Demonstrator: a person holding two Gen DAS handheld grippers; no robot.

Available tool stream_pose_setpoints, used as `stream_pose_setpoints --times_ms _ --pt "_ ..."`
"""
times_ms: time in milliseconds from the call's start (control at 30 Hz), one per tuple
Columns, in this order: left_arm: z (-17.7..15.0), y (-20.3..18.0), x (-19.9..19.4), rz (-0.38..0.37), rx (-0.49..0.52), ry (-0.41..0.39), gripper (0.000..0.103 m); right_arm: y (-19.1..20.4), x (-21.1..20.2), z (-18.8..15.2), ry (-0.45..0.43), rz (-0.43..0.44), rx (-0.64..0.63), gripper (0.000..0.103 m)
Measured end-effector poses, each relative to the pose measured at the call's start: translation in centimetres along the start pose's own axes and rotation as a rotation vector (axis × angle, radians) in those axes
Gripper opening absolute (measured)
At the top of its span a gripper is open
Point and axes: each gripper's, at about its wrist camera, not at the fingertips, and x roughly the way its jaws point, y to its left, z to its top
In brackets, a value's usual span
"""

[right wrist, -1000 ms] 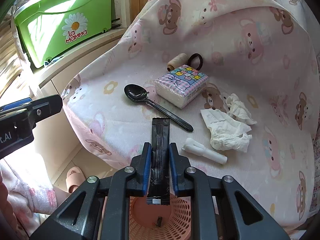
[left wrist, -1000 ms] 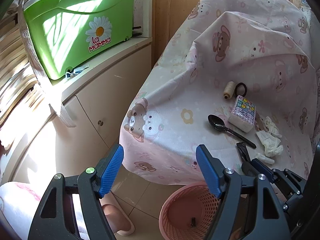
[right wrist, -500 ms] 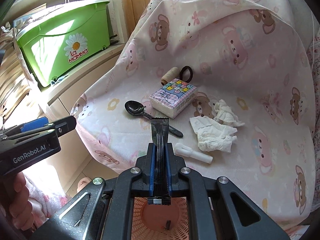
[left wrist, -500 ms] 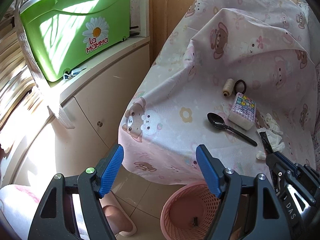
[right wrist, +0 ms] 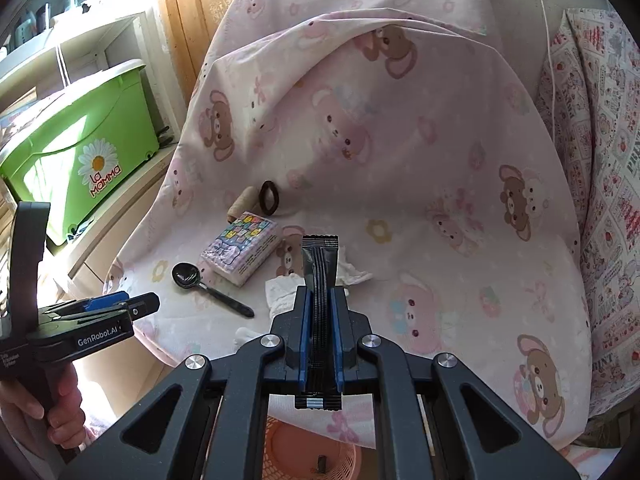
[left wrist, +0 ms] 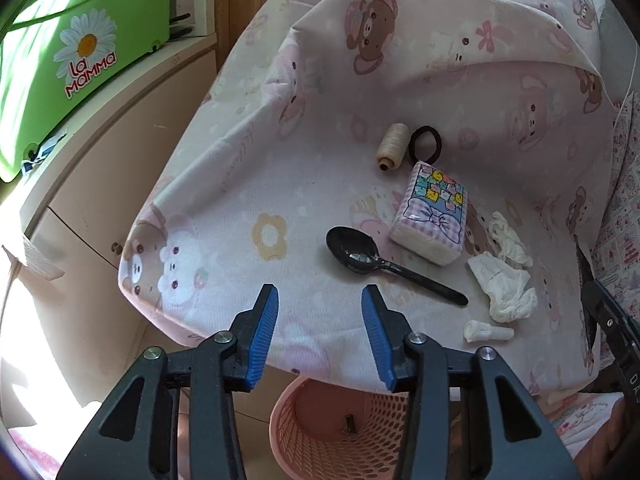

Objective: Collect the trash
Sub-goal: 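Grasp the black spoon by its handle with the left tool, then carry the black spoon and black comb with both tools over the wastebasket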

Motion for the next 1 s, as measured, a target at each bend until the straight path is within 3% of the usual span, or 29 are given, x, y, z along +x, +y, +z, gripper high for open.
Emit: stream_pose_setpoints --times_ms 333,433,633,1000 --pt "3.7 -0.1 3.7 -0.024 -0.039 0.037 0.019 -1.1 -0.2 0.0 -0.002 -0.016 -0.004 0.011" --pt "3.9 -0.6 4.0 0.0 -0.005 0.035 0.005 -1.0 -0.4 0.1 -0.006 -0.012 -0.009 0.011" --pt "4.1 -0.1 2.2 -0.011 -0.026 -0.012 0.003 -1.6 -0.5 0.3 -0.009 -0.014 0.02 0.011" --pt "2.4 -2.1 -5.4 0.01 0.11 -0.179 0.003 -1.5 -1.1 0.0 -0.02 -0.012 0.023 0.011"
